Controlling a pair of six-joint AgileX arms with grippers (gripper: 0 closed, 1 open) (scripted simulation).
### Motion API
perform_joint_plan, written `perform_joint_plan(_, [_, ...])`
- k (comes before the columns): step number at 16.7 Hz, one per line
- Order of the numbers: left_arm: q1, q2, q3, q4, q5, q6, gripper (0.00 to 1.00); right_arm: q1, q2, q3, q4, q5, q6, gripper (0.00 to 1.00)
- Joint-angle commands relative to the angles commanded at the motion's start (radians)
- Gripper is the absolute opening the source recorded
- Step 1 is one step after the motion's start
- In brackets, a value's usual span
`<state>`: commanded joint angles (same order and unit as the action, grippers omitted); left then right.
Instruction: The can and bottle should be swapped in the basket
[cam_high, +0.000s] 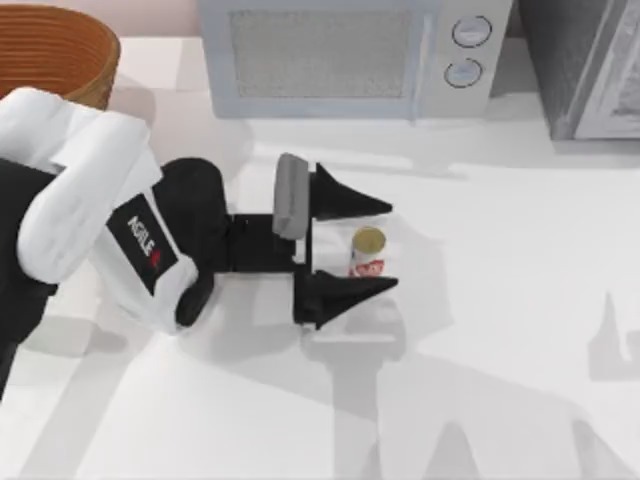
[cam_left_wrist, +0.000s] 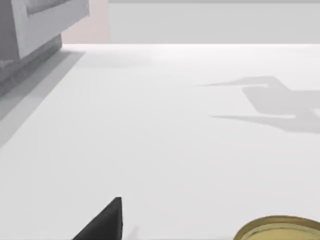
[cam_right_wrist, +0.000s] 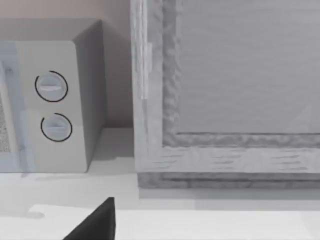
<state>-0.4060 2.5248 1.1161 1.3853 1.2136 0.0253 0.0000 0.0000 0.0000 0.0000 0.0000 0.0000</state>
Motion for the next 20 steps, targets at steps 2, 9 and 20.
perform_joint_plan(2, [-0.002,0.0,0.0,0.0,0.0,0.0,1.0,0.0,0.0,0.0,0.0,0.0,0.0,1.0])
perform_joint_plan(9, [0.082,-0.217,-0.136,-0.178,-0.151,-0.018,1.0,0.0,0.0,0.0,0.0,0.0,0.0,1.0])
perform_joint_plan(20, [0.308,-1.439,-0.646,-0.842,-0.731,-0.003,1.0,0.0,0.0,0.0,0.0,0.0,0.0,1.0])
